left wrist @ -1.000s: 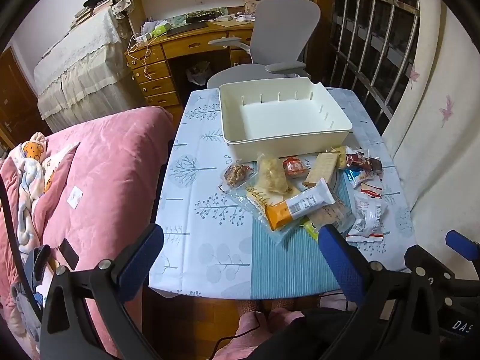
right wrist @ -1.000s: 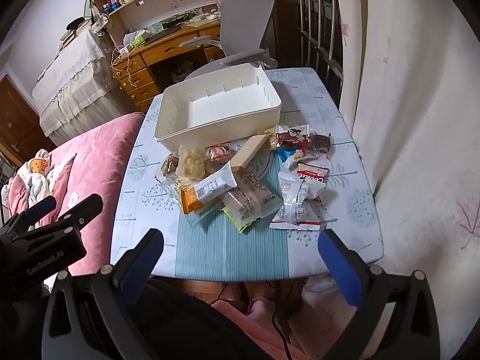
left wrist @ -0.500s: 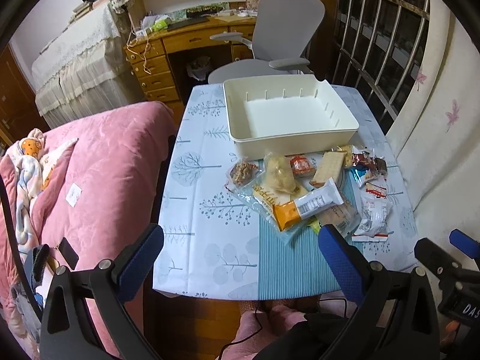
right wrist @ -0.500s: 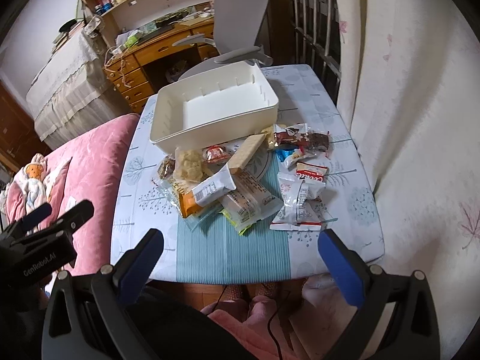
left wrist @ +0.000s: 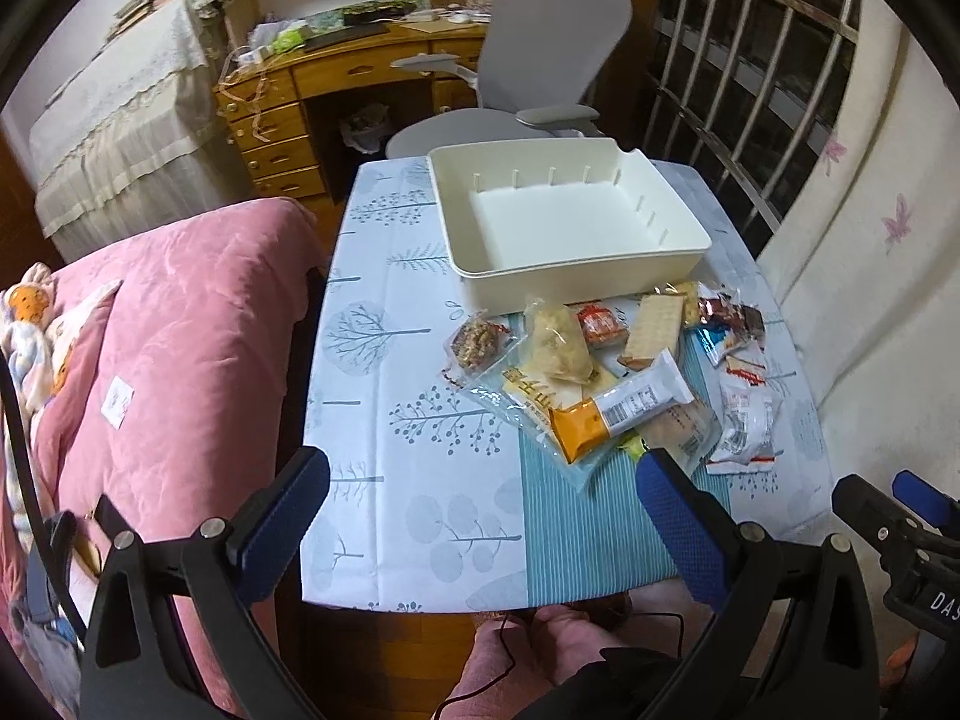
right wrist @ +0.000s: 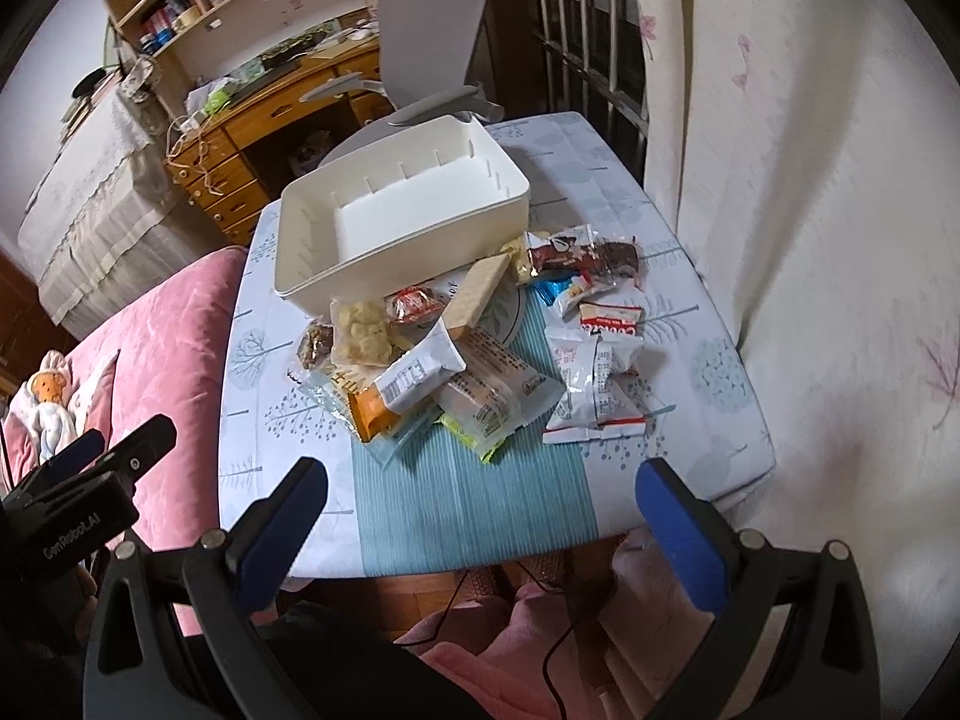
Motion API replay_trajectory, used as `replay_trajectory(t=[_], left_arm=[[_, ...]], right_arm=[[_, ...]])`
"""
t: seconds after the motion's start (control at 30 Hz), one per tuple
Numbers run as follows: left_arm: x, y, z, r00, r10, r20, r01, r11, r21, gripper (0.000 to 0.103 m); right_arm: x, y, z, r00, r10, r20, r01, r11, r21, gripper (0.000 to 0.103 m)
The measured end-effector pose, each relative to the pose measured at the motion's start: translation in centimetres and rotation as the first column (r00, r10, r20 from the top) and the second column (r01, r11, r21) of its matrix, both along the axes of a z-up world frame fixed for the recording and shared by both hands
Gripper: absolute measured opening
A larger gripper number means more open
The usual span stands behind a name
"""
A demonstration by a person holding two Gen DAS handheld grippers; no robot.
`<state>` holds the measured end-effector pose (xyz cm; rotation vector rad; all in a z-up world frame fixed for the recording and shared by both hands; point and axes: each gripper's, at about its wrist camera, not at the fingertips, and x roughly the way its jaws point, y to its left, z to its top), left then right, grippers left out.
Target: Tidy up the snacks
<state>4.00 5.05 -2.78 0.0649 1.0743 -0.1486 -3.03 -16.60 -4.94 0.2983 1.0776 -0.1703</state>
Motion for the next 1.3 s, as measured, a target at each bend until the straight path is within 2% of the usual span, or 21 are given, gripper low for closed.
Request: replay_trajectory(t=[0.27,0.3,0.37,0.5,0.6,0.73,0.93,1.2,1.3], left_arm=[[1.3,-0.8,-0.8,0.992,-0.126,-0.014,0.126,0.992,-0.025,0.1],[1.5,-1.1,-0.9,0.99,-0.143,-0.015,0.143,0.989,-0.03,0.1],[2.0,-1.7,-1.3,0.982,-0.186,-0.022,0.185,0.982,-0.044,0.1],[3.0,-3.2,-2.2,0.966,-0.256,-0.044,0.254,0.966,-0.049,0.1],[3.9,-4.6,-3.1,0.944,-0.32,-0.074,0.318,0.947,-0.043,0.1],[5.1,-7.1,-4.9,0.897,-0.415,-0.149,0.415,0.909,-0.036,0.1],[7.3,-10.7,-7.8,0.836,-0.48,-0.266,0.496,0.868,-0.006,0.1],[10.9,-14.9,-12.6,0.78,-0.492,-0.387,0.538,0.843,0.013,0.099],[11.6,-16.2,-14.8,0.754,-0.49,-0.438,0.552,0.834,0.018,0.093]], right_arm=[[-0.6,0.6,-1.5,0.998,-0.061,-0.024,0.062,0.998,0.033,0.101],[-0.7,0.5,-1.7,0.997,-0.069,-0.026,0.069,0.997,0.037,0.099],[-0.9,0.4,-2.0,0.996,-0.079,-0.032,0.081,0.996,0.042,0.089],[-0.8,-0.3,-3.0,0.994,-0.102,-0.05,0.105,0.991,0.077,0.087],[-0.5,-1.3,-4.0,0.989,-0.13,-0.073,0.138,0.984,0.117,0.085],[0.5,-3.1,-5.5,0.981,-0.17,-0.097,0.182,0.973,0.141,0.084],[2.9,-5.8,-9.0,0.964,-0.203,-0.174,0.23,0.962,0.149,0.084],[6.4,-8.9,-13.3,0.961,-0.164,-0.222,0.195,0.973,0.122,0.076],[7.6,-9.8,-15.3,0.957,-0.14,-0.253,0.18,0.973,0.143,0.075]])
